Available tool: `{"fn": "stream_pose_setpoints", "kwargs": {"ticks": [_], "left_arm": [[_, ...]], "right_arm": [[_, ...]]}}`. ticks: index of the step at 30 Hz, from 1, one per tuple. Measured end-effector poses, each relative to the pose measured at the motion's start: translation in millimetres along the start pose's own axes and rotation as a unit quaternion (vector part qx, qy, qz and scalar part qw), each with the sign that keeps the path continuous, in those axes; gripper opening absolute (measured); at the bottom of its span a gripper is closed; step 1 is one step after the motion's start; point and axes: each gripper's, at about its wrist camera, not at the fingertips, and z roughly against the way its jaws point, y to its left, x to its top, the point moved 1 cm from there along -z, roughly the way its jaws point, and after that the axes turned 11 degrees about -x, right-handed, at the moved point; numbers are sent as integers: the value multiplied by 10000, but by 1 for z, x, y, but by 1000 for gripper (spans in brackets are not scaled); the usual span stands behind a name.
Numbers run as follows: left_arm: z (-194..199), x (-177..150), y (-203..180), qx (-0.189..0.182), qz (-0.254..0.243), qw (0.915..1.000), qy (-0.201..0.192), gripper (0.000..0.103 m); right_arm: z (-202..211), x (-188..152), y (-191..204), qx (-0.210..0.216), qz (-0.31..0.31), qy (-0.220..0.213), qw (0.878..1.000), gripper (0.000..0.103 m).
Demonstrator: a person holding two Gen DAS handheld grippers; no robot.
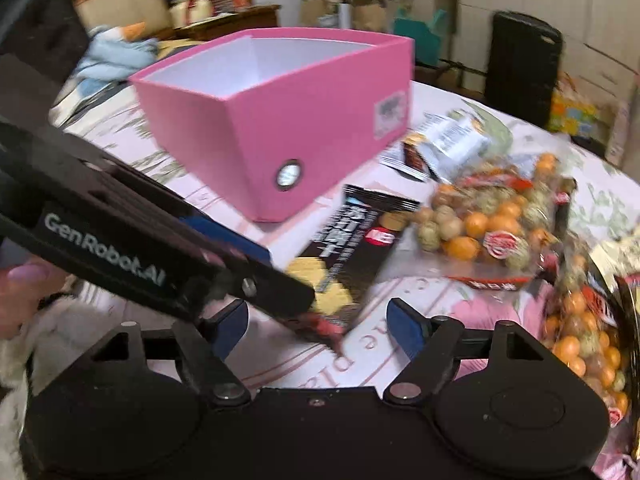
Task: Organize snacks
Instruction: 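Grasp the black NB soda-cracker pack with the left tool, then lift the black cracker pack and carry it over the pink box with the left tool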
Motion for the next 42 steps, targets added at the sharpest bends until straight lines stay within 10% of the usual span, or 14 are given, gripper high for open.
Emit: {"fn": "stream_pose_setpoints", "kwargs": {"ticks": [8,15,42], "left_arm": [[-27,18,20,116,267,9995,139,39],[-18,17,12,-152,88,9996,234,35],[16,14,-25,-357,513,9921,1088,39]], "right_arm": [[-19,4,10,-9,-250,-1,9997,83],[-18,6,18,-550,-183,42,9983,61],[32,-2,11,204,-1147,1176,9862,57]]}}
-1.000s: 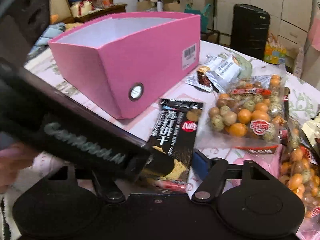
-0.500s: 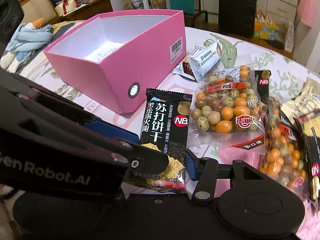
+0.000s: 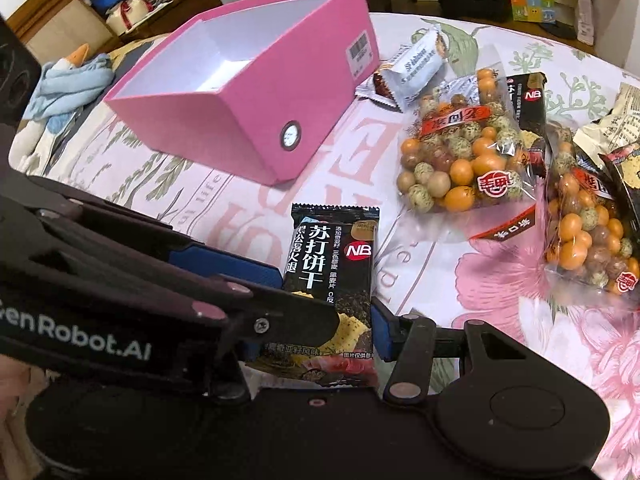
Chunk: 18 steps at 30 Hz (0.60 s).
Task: Organize snacks
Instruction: 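Lift the black cracker pack and carry it over the pink box with the left tool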
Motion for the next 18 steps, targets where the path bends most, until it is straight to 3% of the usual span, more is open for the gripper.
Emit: {"fn": "stream_pose_setpoints", "kwargs": {"ticks": [3,8,14,18], "left_arm": [[9,-6,-3,-20,35,10000,-25,39],[29,-10,-12,-488,104,9987,-62,36],[56,-12,-19,-448,40,9985,-303,36],[85,-9,-20,-243,5,9975,-665,36]], "right_arm": [[10,-2,6,115,99,-21,9999,55],[30,-1,25,367,373,-230,9984,54],[47,5,36,162,576,-596,9964,54],[63,12,41,85,724,-885,9934,54]]}}
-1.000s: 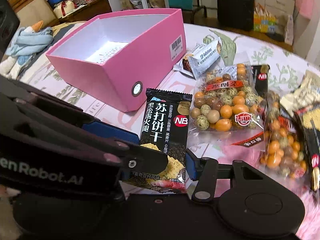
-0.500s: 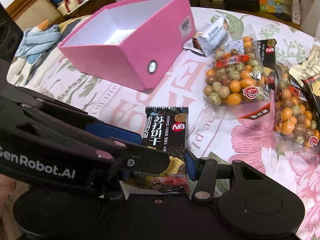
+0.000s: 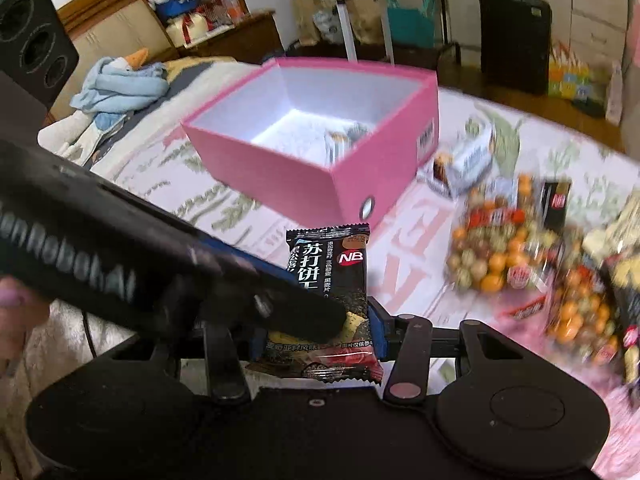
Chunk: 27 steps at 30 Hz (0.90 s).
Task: Organize snacks
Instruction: 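Lift the black cracker pack and carry it over the pink box with the left tool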
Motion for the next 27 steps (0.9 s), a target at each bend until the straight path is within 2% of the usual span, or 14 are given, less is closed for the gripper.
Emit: {"fn": "stream_pose_setpoints", "kwargs": {"ticks": [9,11,14,20,27], "left_arm": [[40,24,21,356,344,9960,-749,47],[46,32,32,235,530,9942,-906,51],[53,43,43,202,600,9917,-1117,48],[68,63,65,542,560,9859,-1483,46],[69,99,113,1170,655,9786,-1562,46]], "right_arm": [[19,43,17,-282,342,-778,9960,53],[15,55,22,-280,397,-818,9955,53],[3,71,30,-206,464,-859,9950,53],[-28,109,44,-78,703,-933,9931,54],[-91,151,57,309,831,-601,9942,56]]}}
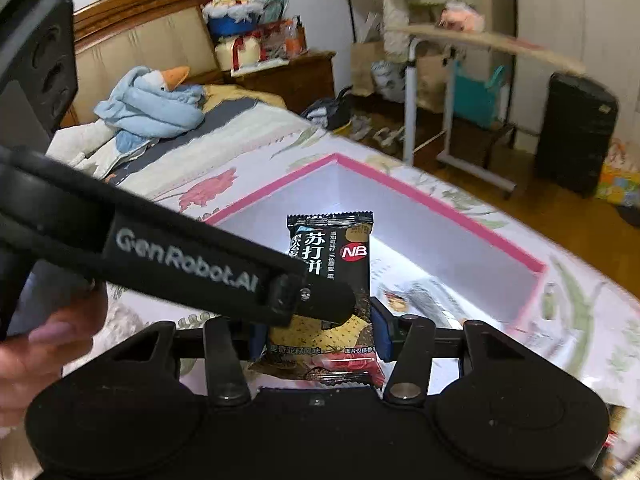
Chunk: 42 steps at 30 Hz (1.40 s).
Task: Organize snacks
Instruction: 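Lift the black cracker pack and carry it over the pink box with the left tool, then open the left tool to drop the cracker pack into the box, then grasp the clear bag of orange and green nuts with the left tool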
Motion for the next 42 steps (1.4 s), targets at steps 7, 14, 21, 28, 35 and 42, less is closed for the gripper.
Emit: {"fn": "stream_pose_setpoints", "kwargs": {"ticks": [7,14,21,28,35,42], "left_arm": [[-41,18,47,422,277,9982,332,46],[-63,14,53,607,204,9969,449,49],[-53,8,39,750,-15,9966,332,54],[-14,3,4,665,-525,9963,110,56],[12,-14,-48,464,-1148,9922,166,59],[2,-41,-110,-138,-1715,9844,380,59]], "right_arm": [[-62,4,0,323,-142,597,9976,57],[-81,4,5,288,-45,1001,9945,63],[-51,-2,0,3,141,787,9968,77],[25,-10,-23,-276,216,295,9990,77],[95,-45,-53,-923,338,-194,9950,80],[116,-83,-81,-1443,320,-380,9883,80]]}}
